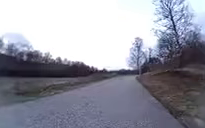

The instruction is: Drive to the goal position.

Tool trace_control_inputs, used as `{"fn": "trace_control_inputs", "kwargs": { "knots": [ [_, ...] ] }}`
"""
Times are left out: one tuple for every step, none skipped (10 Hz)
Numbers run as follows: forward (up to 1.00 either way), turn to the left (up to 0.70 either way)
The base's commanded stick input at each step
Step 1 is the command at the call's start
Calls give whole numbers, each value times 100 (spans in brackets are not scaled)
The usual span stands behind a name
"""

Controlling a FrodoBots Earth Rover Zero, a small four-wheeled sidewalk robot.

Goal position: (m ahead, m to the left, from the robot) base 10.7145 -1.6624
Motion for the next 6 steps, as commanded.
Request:
{"fn": "trace_control_inputs", "kwargs": {
  "knots": [
    [50,-2],
    [50,-12],
    [50,-50],
    [50,-50],
    [50,-50],
    [50,-50]
  ]
}}
